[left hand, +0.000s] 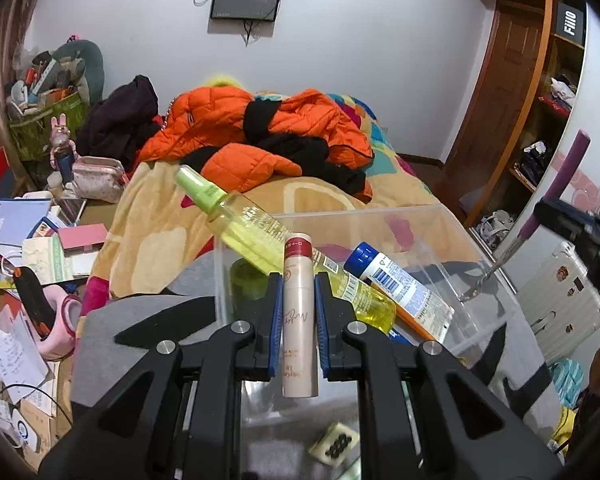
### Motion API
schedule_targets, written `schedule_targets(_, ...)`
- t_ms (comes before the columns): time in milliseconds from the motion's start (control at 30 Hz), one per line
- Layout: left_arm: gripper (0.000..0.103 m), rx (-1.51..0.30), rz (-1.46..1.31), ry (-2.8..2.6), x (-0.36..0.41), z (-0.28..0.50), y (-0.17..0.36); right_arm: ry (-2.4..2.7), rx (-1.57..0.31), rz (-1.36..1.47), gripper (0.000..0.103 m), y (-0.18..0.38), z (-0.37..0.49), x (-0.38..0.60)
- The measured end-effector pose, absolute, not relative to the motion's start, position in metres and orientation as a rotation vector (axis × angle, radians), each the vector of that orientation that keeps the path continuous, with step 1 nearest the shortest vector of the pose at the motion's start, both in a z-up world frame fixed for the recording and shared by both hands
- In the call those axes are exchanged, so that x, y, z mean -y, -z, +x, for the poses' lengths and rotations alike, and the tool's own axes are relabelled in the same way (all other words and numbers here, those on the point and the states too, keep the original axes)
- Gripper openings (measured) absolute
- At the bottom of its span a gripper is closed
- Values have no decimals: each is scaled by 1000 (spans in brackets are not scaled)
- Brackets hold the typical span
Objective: Organize objects
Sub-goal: 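Lower the purple pen and beige tube into the clear box and open both tools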
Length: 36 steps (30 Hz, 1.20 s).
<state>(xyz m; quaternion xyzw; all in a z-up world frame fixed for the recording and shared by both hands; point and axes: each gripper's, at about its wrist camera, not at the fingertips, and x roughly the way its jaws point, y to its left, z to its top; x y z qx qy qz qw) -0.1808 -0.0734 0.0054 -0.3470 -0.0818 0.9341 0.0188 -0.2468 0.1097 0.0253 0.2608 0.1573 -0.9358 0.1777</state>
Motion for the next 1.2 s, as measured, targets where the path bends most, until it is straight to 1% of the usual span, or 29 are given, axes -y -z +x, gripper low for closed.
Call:
schedule_targets(167, 14, 265, -1123, -2881, 72, -195, 8, 2649, -630, 724, 10, -4, -249, -79)
schedule_targets(333, 14, 266, -1170, -2851, 74, -198, 17, 2594, -688, 729, 11, 5, -252, -51)
schedule_targets(467, 14, 310, -1171, -2821, 81, -191, 14, 2535, -600, 789, 12, 14, -262, -42)
schedule_targets(633, 14, 261, -1103, -2853, 83, -171, -1, 2436, -462, 879, 14, 25, -278, -38)
schedule_targets(767, 16, 215, -1070, -2862, 84, -154, -10, 2369, -426, 915, 15, 37, -281, -29)
schedule_targets(833, 24, 199, -1065, -2863, 84, -146, -11, 2343, -418, 928, 16, 39, -280, -25)
schedule_targets(867, 25, 194, -1066, -2863, 84, -143, -11, 2324, -409, 939, 17, 42, -280, -23)
schedule_targets(967, 25, 164, -1078, -2857, 81, -133, -7, 2278, -391, 968, 18, 49, -280, -19)
schedule_targets(1100, 30, 156, -1104, -2839, 79, -125, -1, 2232, -380, 1006, 18, 57, -279, -15)
schedule_targets(1200, 30, 147, -1121, -2830, 75, -120, 3, 2228, -399, 995, 19, 54, -272, -15)
